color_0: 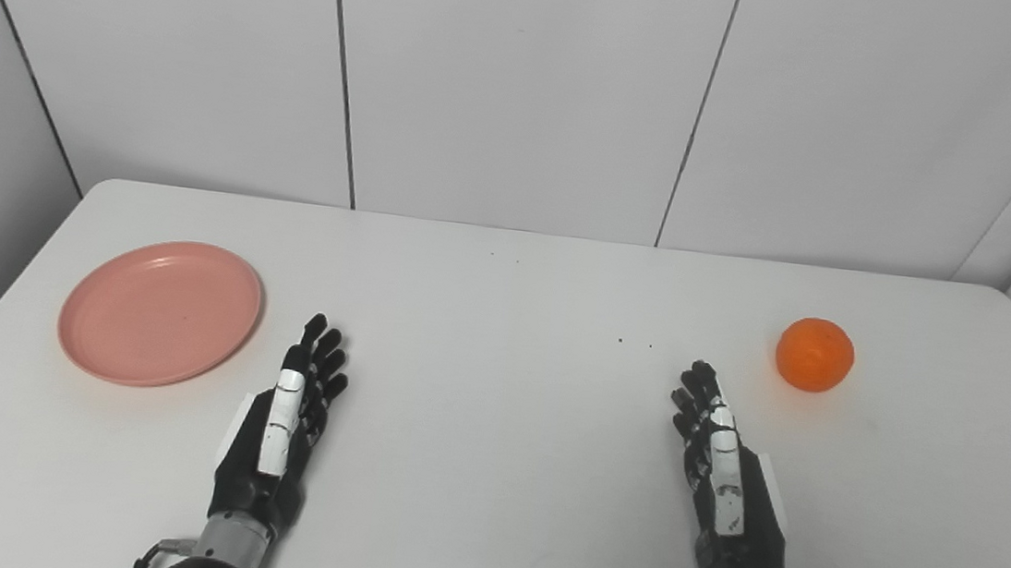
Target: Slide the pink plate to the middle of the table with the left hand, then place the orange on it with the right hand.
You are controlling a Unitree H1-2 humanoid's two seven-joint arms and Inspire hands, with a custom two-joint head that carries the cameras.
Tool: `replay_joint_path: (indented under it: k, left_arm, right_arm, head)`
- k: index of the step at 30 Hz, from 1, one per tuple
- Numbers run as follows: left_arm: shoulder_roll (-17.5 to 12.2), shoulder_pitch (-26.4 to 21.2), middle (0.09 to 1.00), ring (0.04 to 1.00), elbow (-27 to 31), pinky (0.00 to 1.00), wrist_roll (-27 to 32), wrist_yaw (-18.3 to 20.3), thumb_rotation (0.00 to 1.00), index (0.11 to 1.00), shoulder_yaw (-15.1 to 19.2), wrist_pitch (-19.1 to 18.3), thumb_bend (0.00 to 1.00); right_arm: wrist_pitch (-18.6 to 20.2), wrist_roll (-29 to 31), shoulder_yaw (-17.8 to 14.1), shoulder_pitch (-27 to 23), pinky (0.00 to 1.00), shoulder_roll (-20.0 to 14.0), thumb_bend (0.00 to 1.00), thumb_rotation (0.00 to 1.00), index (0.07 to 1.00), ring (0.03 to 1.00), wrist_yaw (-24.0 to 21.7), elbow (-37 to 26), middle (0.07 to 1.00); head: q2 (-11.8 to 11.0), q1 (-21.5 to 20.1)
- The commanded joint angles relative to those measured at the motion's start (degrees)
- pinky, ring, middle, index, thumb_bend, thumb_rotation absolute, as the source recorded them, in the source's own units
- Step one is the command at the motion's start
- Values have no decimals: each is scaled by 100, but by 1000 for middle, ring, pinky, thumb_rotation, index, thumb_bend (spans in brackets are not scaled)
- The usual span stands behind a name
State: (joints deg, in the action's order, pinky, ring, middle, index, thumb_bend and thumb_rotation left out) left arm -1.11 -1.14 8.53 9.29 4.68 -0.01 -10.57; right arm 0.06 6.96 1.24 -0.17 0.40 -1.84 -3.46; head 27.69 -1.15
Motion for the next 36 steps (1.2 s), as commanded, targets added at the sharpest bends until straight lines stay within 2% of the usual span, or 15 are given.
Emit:
replay_joint_path:
  k: [1, 27, 32, 35, 36]
  left_arm:
    - [65, -17, 1000, 1000, -39, 1000, -93, -8, 1000, 1000, -108, -101, 735]
    - [-7, -45, 1000, 1000, -34, 1000, -41, 52, 1000, 1000, -51, -140, 752]
    - [31, -45, 1000, 1000, -39, 1000, -58, 39, 1000, 1000, -77, -133, 746]
    - [98, -34, 1000, 1000, -135, 1000, -109, -2, 1000, 1000, -110, -70, 720]
    - [121, -35, 1000, 1000, -165, 1000, -121, -15, 1000, 1000, -119, -53, 718]
  right_arm:
    - [146, 57, -26, 71, 1000, -61, 789, 1000, 968, 968, -105, 150, 968]
    - [122, 5, -5, 34, 1000, 16, 804, 1000, 962, 963, -58, 176, 961]
    - [118, 20, -34, 35, 1000, -13, 810, 1000, 960, 961, -64, 188, 959]
    - [69, 25, -55, 44, 1000, -108, 799, 1000, 968, 967, -121, 232, 963]
    - [58, 49, -72, 43, 1000, -126, 804, 1000, 968, 969, -136, 252, 964]
  head:
    - [6, 12]
    - [61, -185]
    - [-14, 11]
    - [-157, 358]
    - [-157, 358]
